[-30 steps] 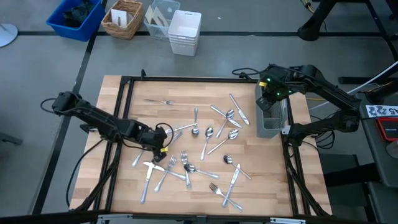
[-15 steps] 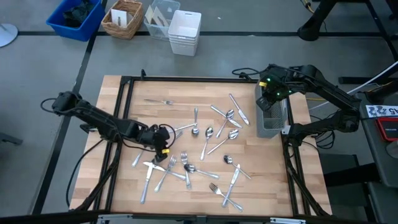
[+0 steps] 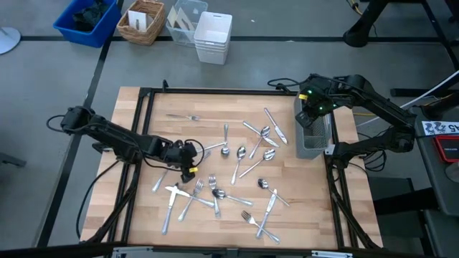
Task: Sort silverware
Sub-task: Put the fork into the left section of the utensil holder
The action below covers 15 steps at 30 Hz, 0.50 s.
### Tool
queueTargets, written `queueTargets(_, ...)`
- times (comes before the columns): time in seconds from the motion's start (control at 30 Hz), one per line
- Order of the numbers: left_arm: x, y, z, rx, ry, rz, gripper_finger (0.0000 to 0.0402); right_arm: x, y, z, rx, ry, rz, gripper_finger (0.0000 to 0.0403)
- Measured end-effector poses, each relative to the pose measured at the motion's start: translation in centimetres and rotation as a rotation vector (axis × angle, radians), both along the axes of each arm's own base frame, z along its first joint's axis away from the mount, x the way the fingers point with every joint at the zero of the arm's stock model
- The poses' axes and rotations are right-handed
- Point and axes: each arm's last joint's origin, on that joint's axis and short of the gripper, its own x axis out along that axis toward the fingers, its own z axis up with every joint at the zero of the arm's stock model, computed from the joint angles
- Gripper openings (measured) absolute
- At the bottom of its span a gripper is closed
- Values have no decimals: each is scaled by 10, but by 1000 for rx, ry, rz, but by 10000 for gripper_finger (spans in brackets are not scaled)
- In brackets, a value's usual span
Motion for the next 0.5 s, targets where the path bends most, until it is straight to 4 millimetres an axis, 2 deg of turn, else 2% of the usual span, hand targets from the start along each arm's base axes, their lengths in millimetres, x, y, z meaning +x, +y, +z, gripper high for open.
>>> queueTargets(0.5, 9, -1, -31, 36, 149, -41, 135, 0, 0, 0, 0, 0, 0, 88)
